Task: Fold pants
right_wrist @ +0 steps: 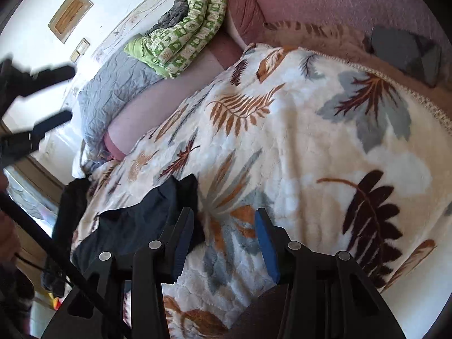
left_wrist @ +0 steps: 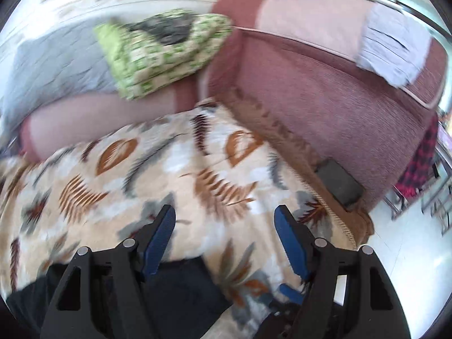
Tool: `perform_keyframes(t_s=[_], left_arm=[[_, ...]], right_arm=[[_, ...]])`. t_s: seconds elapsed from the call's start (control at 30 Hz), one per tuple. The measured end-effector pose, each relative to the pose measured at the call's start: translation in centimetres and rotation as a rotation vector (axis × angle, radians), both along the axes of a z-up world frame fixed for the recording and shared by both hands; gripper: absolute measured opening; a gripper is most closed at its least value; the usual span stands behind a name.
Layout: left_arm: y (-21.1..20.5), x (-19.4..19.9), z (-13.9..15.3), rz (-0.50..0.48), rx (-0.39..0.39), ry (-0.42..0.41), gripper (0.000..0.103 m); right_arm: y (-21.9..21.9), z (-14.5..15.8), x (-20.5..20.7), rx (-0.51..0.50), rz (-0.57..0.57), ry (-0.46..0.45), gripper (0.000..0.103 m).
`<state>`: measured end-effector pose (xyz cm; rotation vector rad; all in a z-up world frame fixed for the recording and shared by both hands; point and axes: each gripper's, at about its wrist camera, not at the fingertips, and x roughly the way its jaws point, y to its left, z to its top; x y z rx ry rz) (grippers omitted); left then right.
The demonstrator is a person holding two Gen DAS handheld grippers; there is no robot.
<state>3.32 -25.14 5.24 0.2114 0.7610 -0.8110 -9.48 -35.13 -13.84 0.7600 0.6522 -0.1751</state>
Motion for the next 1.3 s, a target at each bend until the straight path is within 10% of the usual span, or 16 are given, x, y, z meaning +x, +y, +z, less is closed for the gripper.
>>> perform_keyframes(t_s=[1.3], left_arm=[[-5.5, -1.5, -2.7, -0.182, -0.035, 0.104, 0.072]], right_arm=[[-0.9, -1.2, 0.3, 0.050, -0.005, 0.057, 0.056]])
